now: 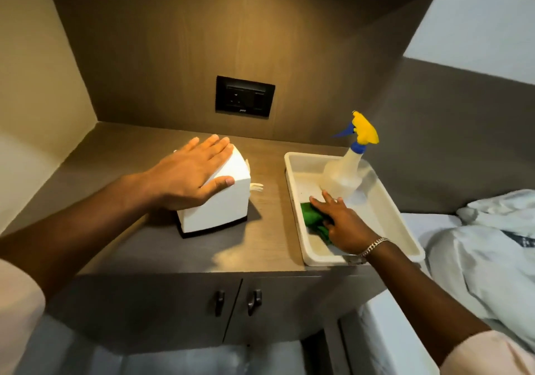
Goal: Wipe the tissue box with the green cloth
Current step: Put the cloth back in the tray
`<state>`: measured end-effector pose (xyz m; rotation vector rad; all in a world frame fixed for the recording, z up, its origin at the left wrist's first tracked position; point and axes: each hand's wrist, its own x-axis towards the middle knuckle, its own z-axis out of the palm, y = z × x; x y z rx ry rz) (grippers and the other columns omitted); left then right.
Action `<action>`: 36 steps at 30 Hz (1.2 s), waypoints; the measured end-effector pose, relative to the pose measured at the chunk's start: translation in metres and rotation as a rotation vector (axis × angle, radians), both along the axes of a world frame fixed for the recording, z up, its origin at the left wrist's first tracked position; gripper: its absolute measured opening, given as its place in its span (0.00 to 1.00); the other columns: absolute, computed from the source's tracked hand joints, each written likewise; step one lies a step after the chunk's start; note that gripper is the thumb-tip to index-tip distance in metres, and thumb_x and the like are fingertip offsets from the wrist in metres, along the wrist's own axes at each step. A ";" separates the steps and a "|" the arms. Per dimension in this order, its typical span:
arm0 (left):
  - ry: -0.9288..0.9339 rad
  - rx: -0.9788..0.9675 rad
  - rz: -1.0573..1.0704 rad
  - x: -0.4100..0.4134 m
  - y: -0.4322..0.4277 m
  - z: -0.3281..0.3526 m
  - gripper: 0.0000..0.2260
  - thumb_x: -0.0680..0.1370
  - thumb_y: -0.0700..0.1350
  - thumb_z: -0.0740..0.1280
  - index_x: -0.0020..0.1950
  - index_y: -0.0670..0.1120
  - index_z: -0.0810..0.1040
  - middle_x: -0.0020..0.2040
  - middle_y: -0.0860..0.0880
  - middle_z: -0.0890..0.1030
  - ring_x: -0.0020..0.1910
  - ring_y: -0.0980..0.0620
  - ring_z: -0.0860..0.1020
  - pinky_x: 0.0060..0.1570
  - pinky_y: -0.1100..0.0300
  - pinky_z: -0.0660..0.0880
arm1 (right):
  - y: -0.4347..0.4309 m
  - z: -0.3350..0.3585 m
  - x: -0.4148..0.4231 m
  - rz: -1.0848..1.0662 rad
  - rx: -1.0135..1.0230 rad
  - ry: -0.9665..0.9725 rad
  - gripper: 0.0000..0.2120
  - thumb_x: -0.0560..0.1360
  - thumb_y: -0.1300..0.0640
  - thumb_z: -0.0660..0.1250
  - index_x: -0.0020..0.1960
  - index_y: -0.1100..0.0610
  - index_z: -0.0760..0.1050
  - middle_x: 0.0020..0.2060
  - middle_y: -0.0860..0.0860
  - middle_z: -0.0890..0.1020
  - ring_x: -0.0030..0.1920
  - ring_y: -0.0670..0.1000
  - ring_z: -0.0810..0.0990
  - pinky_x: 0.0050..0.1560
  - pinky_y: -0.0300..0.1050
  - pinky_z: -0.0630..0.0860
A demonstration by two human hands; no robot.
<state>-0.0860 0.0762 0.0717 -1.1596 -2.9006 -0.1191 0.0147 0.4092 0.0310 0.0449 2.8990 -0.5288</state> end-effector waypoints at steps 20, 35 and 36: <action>-0.054 1.485 0.602 0.177 0.110 -0.032 0.31 0.78 0.60 0.52 0.77 0.54 0.43 0.80 0.55 0.44 0.78 0.56 0.49 0.73 0.66 0.55 | -0.100 0.089 -0.086 0.105 -1.029 0.012 0.26 0.79 0.40 0.50 0.70 0.53 0.67 0.70 0.51 0.70 0.72 0.53 0.65 0.69 0.54 0.59; -0.277 1.441 0.680 0.135 0.067 -0.043 0.20 0.70 0.73 0.54 0.59 0.72 0.71 0.62 0.63 0.79 0.61 0.60 0.77 0.52 0.62 0.76 | -0.123 0.049 -0.030 -0.082 -1.288 -0.077 0.40 0.62 0.23 0.51 0.58 0.50 0.78 0.50 0.46 0.85 0.53 0.47 0.82 0.52 0.40 0.76; -0.250 1.421 0.657 0.127 0.057 -0.041 0.19 0.70 0.73 0.53 0.56 0.73 0.73 0.56 0.65 0.81 0.56 0.60 0.80 0.46 0.65 0.78 | -0.129 0.043 -0.015 -0.057 -1.346 -0.092 0.33 0.62 0.23 0.52 0.55 0.41 0.76 0.46 0.40 0.86 0.49 0.42 0.83 0.46 0.36 0.78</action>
